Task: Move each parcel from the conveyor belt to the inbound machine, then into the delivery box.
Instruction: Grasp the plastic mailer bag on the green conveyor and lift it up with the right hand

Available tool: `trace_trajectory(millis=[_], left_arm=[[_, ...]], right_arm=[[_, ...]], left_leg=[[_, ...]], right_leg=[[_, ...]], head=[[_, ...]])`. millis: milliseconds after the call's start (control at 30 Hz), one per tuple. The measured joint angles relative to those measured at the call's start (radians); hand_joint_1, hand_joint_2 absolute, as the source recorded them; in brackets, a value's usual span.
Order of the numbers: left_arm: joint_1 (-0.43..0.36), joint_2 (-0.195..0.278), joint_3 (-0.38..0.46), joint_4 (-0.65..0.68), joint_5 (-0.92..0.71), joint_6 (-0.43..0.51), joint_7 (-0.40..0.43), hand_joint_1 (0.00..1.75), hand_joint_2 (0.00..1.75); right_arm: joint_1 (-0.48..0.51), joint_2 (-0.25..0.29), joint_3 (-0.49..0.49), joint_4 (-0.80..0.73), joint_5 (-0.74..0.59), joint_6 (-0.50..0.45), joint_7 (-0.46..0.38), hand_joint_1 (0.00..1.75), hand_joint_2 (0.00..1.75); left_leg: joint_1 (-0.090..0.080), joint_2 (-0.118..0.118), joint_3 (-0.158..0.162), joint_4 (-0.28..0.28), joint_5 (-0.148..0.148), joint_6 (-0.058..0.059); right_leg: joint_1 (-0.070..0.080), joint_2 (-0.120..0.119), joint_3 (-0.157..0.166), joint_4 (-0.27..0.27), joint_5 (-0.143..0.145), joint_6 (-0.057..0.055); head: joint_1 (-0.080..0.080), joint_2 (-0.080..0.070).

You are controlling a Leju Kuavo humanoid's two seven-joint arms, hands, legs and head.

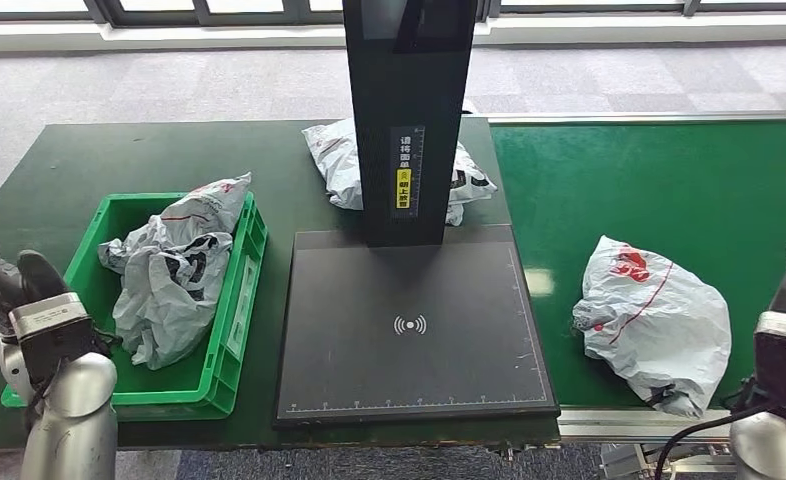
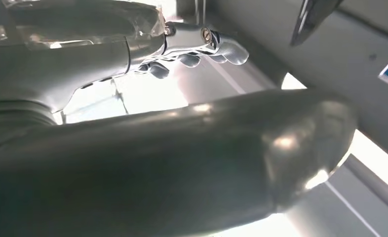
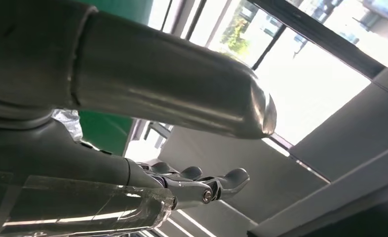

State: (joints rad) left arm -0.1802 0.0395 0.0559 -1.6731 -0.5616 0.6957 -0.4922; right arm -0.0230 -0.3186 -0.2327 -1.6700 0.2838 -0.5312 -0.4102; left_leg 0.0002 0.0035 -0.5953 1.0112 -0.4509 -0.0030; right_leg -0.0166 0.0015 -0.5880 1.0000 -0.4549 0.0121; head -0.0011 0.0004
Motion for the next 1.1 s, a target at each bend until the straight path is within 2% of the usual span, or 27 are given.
trace_trajectory(millis=[133,233,300,367,433,500,700,900,1100], left_arm=[[-0.001,0.013,-0.034,0.008,0.04,-0.025,0.015,0.0,0.0],[-0.007,0.034,-0.121,0.017,0.178,-0.152,0.039,0.0,0.0],[-0.01,0.049,-0.2,0.013,0.262,-0.252,0.049,0.0,0.87],[-0.008,0.064,-0.274,0.002,0.294,-0.312,0.049,0.0,1.75],[-0.006,0.07,-0.31,-0.008,0.279,-0.327,0.046,0.0,1.75],[-0.002,0.071,-0.323,-0.015,0.256,-0.327,0.046,0.0,1.75],[0.006,0.067,-0.333,-0.033,0.207,-0.324,0.062,0.0,1.75],[0.015,0.065,-0.333,-0.05,0.192,-0.332,0.066,0.0,1.75],[0.018,0.066,-0.333,-0.058,0.189,-0.338,0.069,0.0,1.75]], right_arm=[[-0.006,-0.009,0.0,0.015,0.018,0.036,0.033,0.0,1.75],[-0.063,-0.036,0.0,0.119,0.041,0.125,0.106,0.0,1.75],[-0.183,-0.06,0.004,0.316,0.066,0.163,0.141,0.0,1.75],[-0.351,-0.085,0.017,0.607,0.105,0.183,0.189,0.0,1.75],[-0.462,-0.104,0.031,0.832,0.149,0.193,0.241,0.0,1.75],[-0.506,-0.116,0.045,0.937,0.194,0.209,0.275,0.0,1.75],[-0.572,-0.117,0.116,1.064,0.337,0.307,0.346,0.0,1.75],[-0.632,-0.096,0.223,1.151,0.436,0.478,0.335,0.0,1.75],[-0.652,-0.082,0.275,1.175,0.458,0.517,0.329,0.0,1.75]], left_leg=[[0.0,0.0,0.0,0.0,0.0,0.0],[0.0,0.0,-0.001,0.001,0.0,0.0],[0.0,0.0,-0.001,0.002,0.001,0.001],[0.0,-0.003,-0.002,0.003,0.001,0.002],[0.0,-0.005,-0.003,0.003,0.002,0.002],[0.0,-0.005,-0.003,0.003,0.002,0.002],[0.0,-0.005,-0.003,0.003,0.002,0.002],[0.0,-0.007,-0.003,0.003,0.002,0.002],[0.0,-0.008,-0.004,0.003,0.002,0.002]], right_leg=[[0.0,0.0,0.0,0.0,0.0,0.0],[0.0,0.0,0.001,0.0,0.001,0.001],[0.0,0.0,0.001,0.0,0.002,0.002],[0.0,-0.001,0.001,0.0,0.002,0.003],[0.0,-0.003,0.001,0.0,0.002,0.002],[0.0,-0.004,0.001,0.0,0.002,0.003],[0.0,-0.004,0.001,0.0,0.002,0.003],[0.0,-0.005,0.001,0.001,0.002,0.002],[0.0,-0.007,0.001,0.001,0.002,0.002]], head=[[0.0,0.0],[0.0,0.0],[0.0,0.0],[0.0,0.0],[0.0,0.0],[0.0,0.0],[0.0,0.0],[0.0,0.0],[0.0,0.0]])
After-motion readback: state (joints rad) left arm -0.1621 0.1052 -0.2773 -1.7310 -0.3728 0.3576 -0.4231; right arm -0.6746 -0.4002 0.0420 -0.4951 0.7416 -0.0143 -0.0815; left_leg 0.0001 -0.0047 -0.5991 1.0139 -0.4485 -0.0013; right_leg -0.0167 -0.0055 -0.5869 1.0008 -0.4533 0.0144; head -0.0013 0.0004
